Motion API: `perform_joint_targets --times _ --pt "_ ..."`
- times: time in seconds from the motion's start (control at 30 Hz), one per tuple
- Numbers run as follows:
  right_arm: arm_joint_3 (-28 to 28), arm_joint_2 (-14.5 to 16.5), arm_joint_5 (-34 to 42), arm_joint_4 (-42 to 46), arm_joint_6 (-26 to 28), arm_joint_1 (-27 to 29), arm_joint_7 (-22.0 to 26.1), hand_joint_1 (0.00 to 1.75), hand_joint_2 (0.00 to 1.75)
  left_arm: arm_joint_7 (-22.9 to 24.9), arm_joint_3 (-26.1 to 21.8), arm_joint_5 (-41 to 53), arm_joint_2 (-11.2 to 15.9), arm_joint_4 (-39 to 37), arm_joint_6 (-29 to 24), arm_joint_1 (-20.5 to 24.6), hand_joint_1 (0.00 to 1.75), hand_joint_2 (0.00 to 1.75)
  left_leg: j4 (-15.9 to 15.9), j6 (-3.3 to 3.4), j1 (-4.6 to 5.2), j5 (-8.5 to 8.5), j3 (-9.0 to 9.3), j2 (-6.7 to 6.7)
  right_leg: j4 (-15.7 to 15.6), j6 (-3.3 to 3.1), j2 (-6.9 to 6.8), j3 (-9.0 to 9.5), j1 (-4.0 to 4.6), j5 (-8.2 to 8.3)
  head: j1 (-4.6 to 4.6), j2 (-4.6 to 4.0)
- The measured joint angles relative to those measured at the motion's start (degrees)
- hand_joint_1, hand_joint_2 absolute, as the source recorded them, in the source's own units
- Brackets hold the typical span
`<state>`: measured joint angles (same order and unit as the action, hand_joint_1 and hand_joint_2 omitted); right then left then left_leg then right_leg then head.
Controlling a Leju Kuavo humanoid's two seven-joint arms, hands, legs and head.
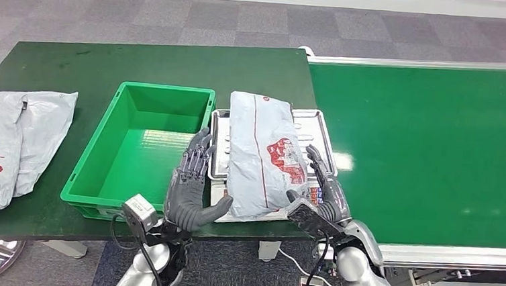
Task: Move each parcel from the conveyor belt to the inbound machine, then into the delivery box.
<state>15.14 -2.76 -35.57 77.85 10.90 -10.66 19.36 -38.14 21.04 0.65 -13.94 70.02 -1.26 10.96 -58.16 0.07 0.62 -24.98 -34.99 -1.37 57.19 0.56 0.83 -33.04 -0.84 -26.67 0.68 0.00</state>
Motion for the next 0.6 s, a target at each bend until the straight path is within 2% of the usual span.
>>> perform_joint_targets --times 0.17,0.27,0.33,0.6 --pt "-0.28 -0.32 1.39 2.65 1.22 1.42 1.14 0.0 0.0 0.9 -0.48 0.3 0.2 -0.42 -0.88 0.28 0.0 1.75 0.0 0.0 0.0 0.0 0.0 -0.01 0.0 0.0 -0.01 0.0 0.0 0.0 0.01 0.0" --pt "-3.02 0.81 6.82 9.42 4.85 4.51 4.21 0.0 0.0 5.68 -2.21 1.29 1.72 2.38 -3.81 0.43 0.0 1.75 0.0 -0.03 -0.01 -0.01 -0.02 -0.03 0.03 -0.01 -0.04 -0.01 0.01 -0.01 0.0 0.0" --pt "-5.16 1.83 8.37 14.22 5.45 5.95 4.34 0.0 0.0 7.99 -3.96 1.74 2.9 4.76 -4.41 0.78 0.0 1.75 0.01 -0.08 -0.03 -0.05 0.03 0.07 0.04 -0.05 0.04 -0.02 0.02 -0.03 0.01 0.0" --pt "-7.41 3.29 8.67 20.65 5.34 8.05 4.63 0.0 0.0 8.85 -5.73 2.69 3.95 8.04 -4.46 1.06 0.0 1.75 0.01 -0.1 -0.04 -0.06 0.06 0.1 0.03 -0.11 0.07 0.01 0.02 -0.07 0.0 0.0"
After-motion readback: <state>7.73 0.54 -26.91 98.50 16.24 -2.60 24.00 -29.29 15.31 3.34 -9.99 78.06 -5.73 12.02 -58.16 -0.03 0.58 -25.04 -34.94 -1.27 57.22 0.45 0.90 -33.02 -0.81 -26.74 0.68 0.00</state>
